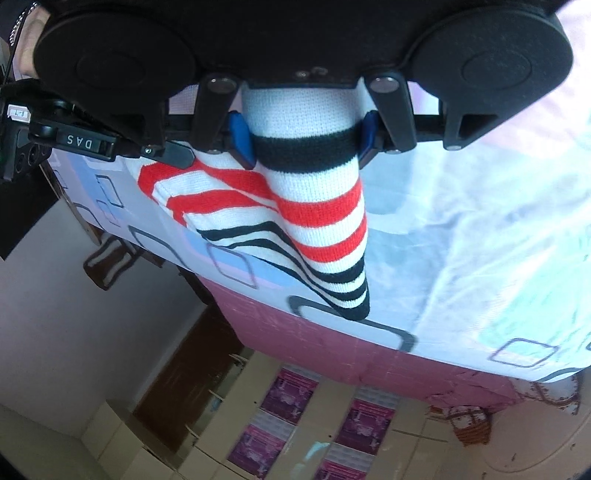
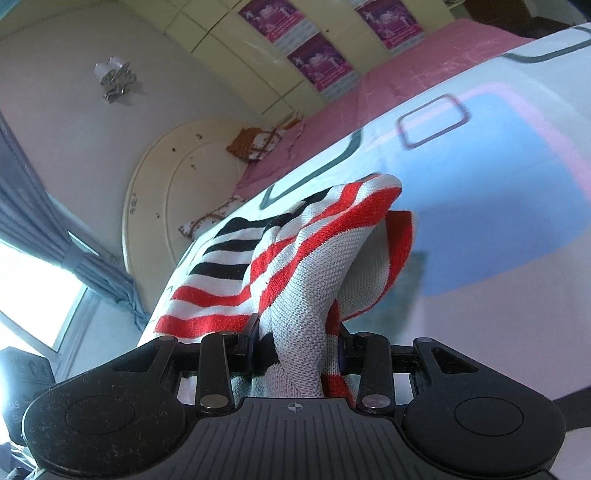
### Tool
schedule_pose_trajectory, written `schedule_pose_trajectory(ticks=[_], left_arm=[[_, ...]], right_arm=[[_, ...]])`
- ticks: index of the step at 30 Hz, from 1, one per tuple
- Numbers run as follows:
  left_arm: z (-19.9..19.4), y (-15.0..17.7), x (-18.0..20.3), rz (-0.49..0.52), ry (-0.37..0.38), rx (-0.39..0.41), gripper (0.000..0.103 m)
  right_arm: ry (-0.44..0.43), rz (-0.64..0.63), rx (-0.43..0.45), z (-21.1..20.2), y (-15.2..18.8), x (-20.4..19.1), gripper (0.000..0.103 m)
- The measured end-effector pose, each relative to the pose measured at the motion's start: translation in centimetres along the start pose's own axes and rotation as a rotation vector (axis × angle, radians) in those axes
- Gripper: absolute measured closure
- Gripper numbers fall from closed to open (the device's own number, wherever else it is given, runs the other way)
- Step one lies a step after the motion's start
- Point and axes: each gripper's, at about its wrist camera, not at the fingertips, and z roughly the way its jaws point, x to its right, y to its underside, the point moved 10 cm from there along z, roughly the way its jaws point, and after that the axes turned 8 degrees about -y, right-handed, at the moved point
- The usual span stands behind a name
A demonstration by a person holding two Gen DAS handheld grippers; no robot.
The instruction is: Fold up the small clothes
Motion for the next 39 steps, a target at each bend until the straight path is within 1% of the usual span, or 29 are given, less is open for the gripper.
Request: schedule_pose_trajectory(ticks=[4, 7, 9, 12, 13, 15, 19, 21, 24, 27, 30, 36, 38, 39], left_arm=[[0.5, -0.1, -2.5, -0.009, -0.004, 0.007, 0.048], [1.2, 0.4, -4.2, -0.004, -0.031, 0.004, 0.048], [1.5, 0.8, -5.4, 0.003, -0.063, 0.002, 0.048], [1.2, 0.9, -6.1, 0.022, -0.054, 0.013, 0.048], [1.2, 0.9, -5.9, 0.034, -0.056, 0.013, 0.048], [1.1, 0.9, -5.6, 0.055, -0.067, 0.014, 0.047], [0.6, 0.6, -5.8, 0.077, -0.081, 0.017, 0.047], [0.3, 0.1, -5.8, 0.082, -0.089, 0.035, 0.050], [-0.6, -1.4, -5.6, 0.083, -0.086, 0.086, 0.050], [-1.0, -2.4, -5.0, 0.101, -0.072, 0.103, 0.050], [-0.2, -3.0, -4.4, 0.110, -0.058, 0.100, 0.050], [2.7, -3.3, -4.0, 0.148, -0.068, 0.076, 0.050], [3.5, -3.3, -4.1, 0.169, -0.083, 0.079, 0.050], [3.8, -3.3, -4.1, 0.178, -0.089, 0.077, 0.050]], right_arm=[[0.006, -0.015, -0.017, 2.5, 0.8, -0.4, 0.066], [0.027, -0.031, -0.043, 4.3, 1.5, -0.1, 0.066], [0.042, -0.038, -0.053, 5.0, 2.0, 0.2, 0.066], [0.047, -0.028, -0.054, 5.2, 2.2, 0.8, 0.065], [0.050, -0.020, -0.056, 5.1, 2.2, 0.9, 0.065], [0.065, -0.006, -0.054, 4.8, 2.1, 1.0, 0.061], [0.072, 0.007, -0.053, 3.9, 1.3, 0.9, 0.060], [0.081, 0.008, -0.059, 3.9, 1.1, 0.7, 0.059], [0.093, 0.018, -0.057, 3.5, 0.9, 0.7, 0.056], [0.120, 0.019, -0.042, 3.2, 0.4, 1.2, 0.055], [0.128, 0.046, -0.024, 3.4, -0.4, 1.6, 0.055], [0.169, 0.063, 0.030, 4.1, -2.0, 2.5, 0.055], [0.196, 0.033, 0.064, 4.2, -2.7, 2.6, 0.056], [0.205, 0.006, 0.066, 4.5, -3.0, 2.4, 0.057]])
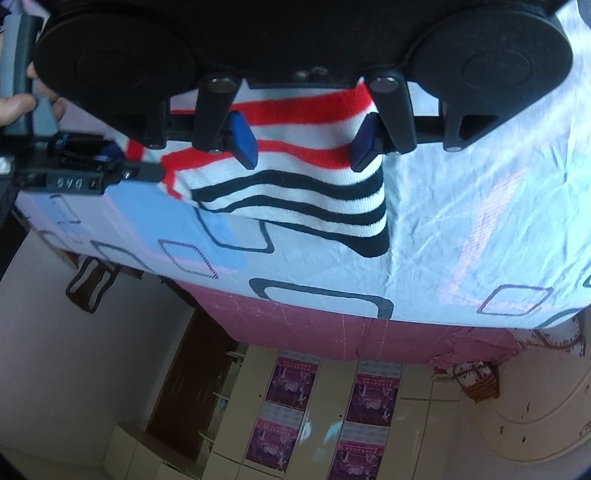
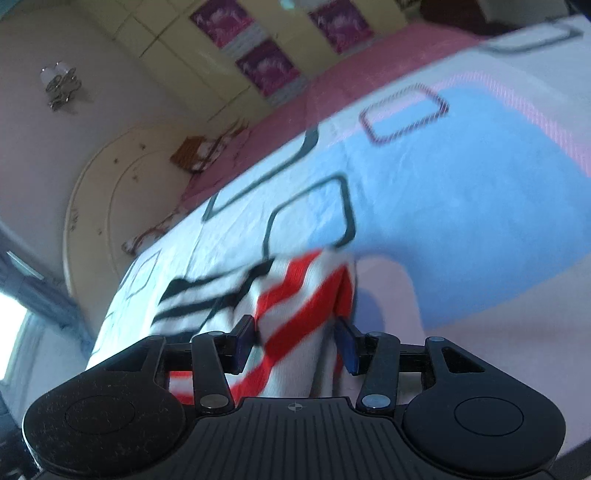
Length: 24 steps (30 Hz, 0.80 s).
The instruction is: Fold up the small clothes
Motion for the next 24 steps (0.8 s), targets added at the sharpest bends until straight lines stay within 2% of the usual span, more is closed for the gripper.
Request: schedule_pose_trajectory(ticks=[1, 2, 5, 8, 9, 11, 18, 24], left_arm=[[0.4, 0.1, 0.0, 0.006, -0.004, -0.007, 0.050], [0.7, 0.3, -0.2, 0.007, -0.008, -0.013, 0.050], [1.6, 1.1, -0.4, 0.016, -0.026, -0.032, 0.050], [1.9, 1.4, -0.5, 0.020, -0.038, -0.031, 0.050], [2.0, 1.4, -0.5, 0.023, -0.039, -0.031, 0.049], [2.1, 1.5, -0.3, 0.040, -0.045, -0.033, 0.049], [1.3, 1.5, -0.2, 0.069, -0.049, -0.023, 0.047], [-2.1, 1.8, -0.6, 0.047, -0.018, -0.001, 0.047]], right_arm=[[0.008, -0.026, 0.003, 0.3, -0.2, -0.3, 0.064], [0.011, -0.047, -0.001, 0.5, -0.3, -0.5, 0.078], [0.041, -0.154, -0.008, 1.6, -0.6, -1.1, 0.090], [0.104, -0.270, -0.039, 3.0, -0.1, -0.8, 0.091], [0.122, -0.261, -0.057, 3.5, 0.2, 0.0, 0.091], [0.105, -0.191, -0.036, 3.3, 0.6, 1.0, 0.091], [0.130, -0.169, -0.020, 1.6, 1.4, 1.0, 0.091], [0.057, -0.127, 0.024, -3.2, 1.3, -1.0, 0.090]])
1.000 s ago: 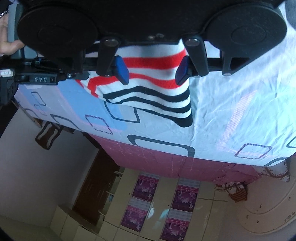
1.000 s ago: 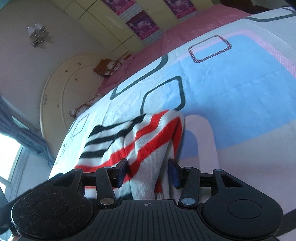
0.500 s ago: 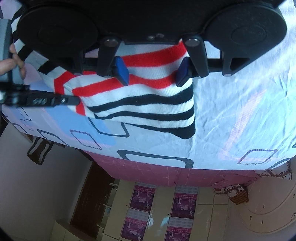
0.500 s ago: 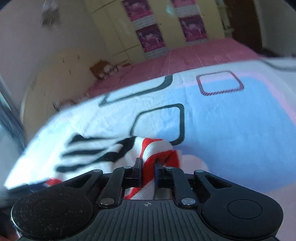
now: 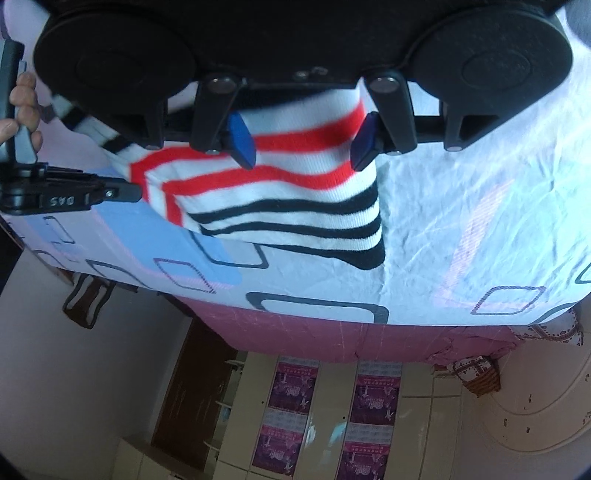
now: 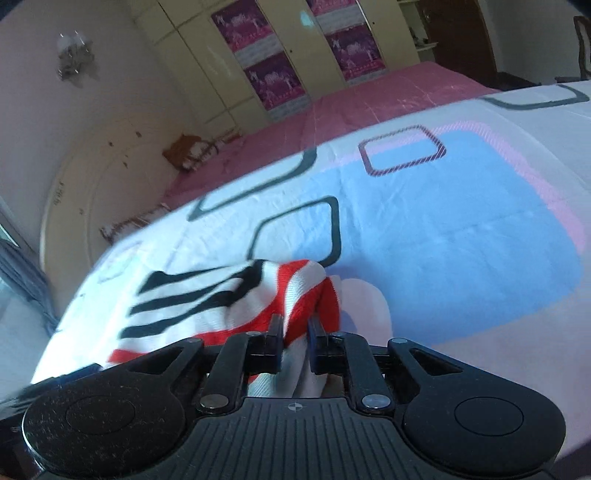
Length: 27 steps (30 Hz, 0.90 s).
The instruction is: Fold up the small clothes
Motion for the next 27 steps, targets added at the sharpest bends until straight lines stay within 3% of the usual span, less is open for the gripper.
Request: schedule_pose_trajectory(ticks=[8, 10, 11, 12, 13, 14, 15, 17, 22, 24, 27], left_arm=[[-4.1, 3.0, 1.5, 0.028, 0.020, 0.007, 0.045], [-4.6, 3.9, 1.9, 0.059, 0.015, 0.004, 0.043], [-4.6, 4.4, 2.1, 0.074, 0.009, 0.000, 0.043], [-4.6, 4.7, 2.1, 0.085, 0.001, -0.002, 0.043], [-4.6, 5.0, 2.0, 0.089, -0.005, -0.009, 0.043], [-4.5, 5.3, 1.9, 0.085, -0.009, -0.016, 0.043], [-4.4, 5.6, 1.6, 0.079, -0.015, -0.025, 0.042], [-4.3, 6.4, 1.1, 0.066, -0.018, -0.045, 0.042], [-3.8, 7.8, -0.1, -0.018, 0.007, -0.086, 0.045], [-3.7, 8.0, -0.3, -0.020, 0.015, -0.089, 0.045], [-3.6, 8.4, -0.3, -0.012, 0.022, -0.093, 0.045]], right_arm=[[-0.056, 0.067, -0.028, -4.8, 4.1, -1.8, 0.089], [-0.053, 0.074, -0.018, -5.8, 4.9, -1.9, 0.078], [-0.046, 0.082, -0.017, -6.2, 5.2, -1.9, 0.056], [-0.046, 0.086, -0.017, -6.6, 5.5, -2.0, 0.047], [-0.057, 0.080, -0.024, -6.8, 6.0, -2.4, 0.048], [-0.057, 0.073, -0.034, -7.0, 6.5, -2.5, 0.049], [-0.058, 0.072, -0.044, -7.1, 7.0, -2.5, 0.071], [-0.070, 0.100, -0.081, -7.0, 8.3, -2.5, 0.094], [-0.121, 0.199, -0.111, -7.0, 10.4, -2.6, 0.097], [-0.070, 0.132, -0.125, -6.4, 11.1, -1.6, 0.098], [-0.077, 0.074, -0.113, -6.3, 11.3, -1.2, 0.100]])
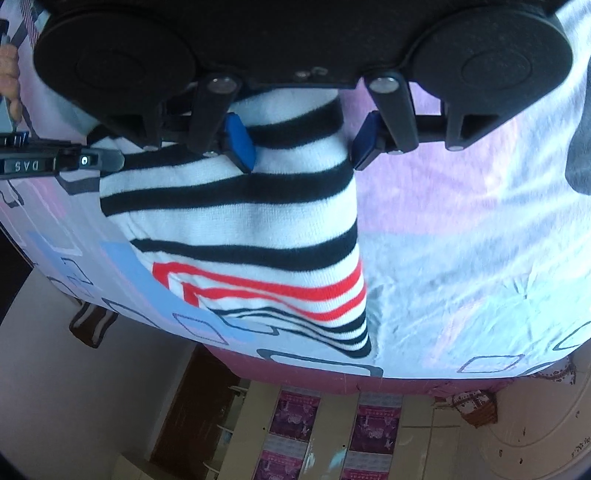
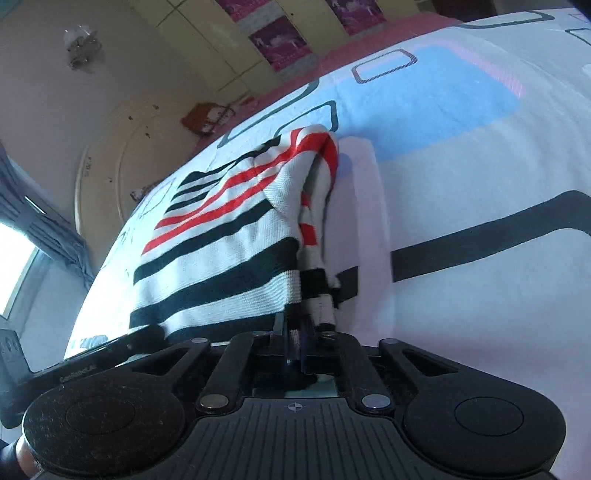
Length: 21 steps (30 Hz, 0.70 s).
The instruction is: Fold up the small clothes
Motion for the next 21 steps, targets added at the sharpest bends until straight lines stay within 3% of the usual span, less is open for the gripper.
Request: schedule_pose_trajectory(ticks=[5, 7, 12, 14, 17, 21], left_arm=[[-0.3, 0.0, -0.1, -0.006, -0.005, -0.004, 0.045], [-0.8, -0.2, 0.2, 0.011, -0.018, 0.009, 0.046], [-3.6, -1.2, 1.1, 0.005, -0.033, 0.106, 0.049], [-4.1, -2.1, 2.0, 0.017, -0.018, 0.144, 0.048], [-2.9, -2.8, 3.4, 0.044, 0.001, 0.139, 0.048], [-0.3, -2.0, 3.6, 0.054, -0.007, 0.072, 0.049]], right_arm=[[0.042, -0.069, 0.028, -1.3, 0.0, -0.7, 0.098], [0.090, -0.120, 0.066, -2.3, -0.7, -1.5, 0.084], [0.125, -0.269, 0.163, -3.0, -3.1, -4.8, 0.082], [0.154, -0.333, 0.158, -1.7, -3.4, -5.7, 0.082], [0.197, -0.389, 0.137, 0.4, -3.2, -5.6, 0.082], [0.255, -0.372, 0.071, 2.8, -2.3, -2.9, 0.082]])
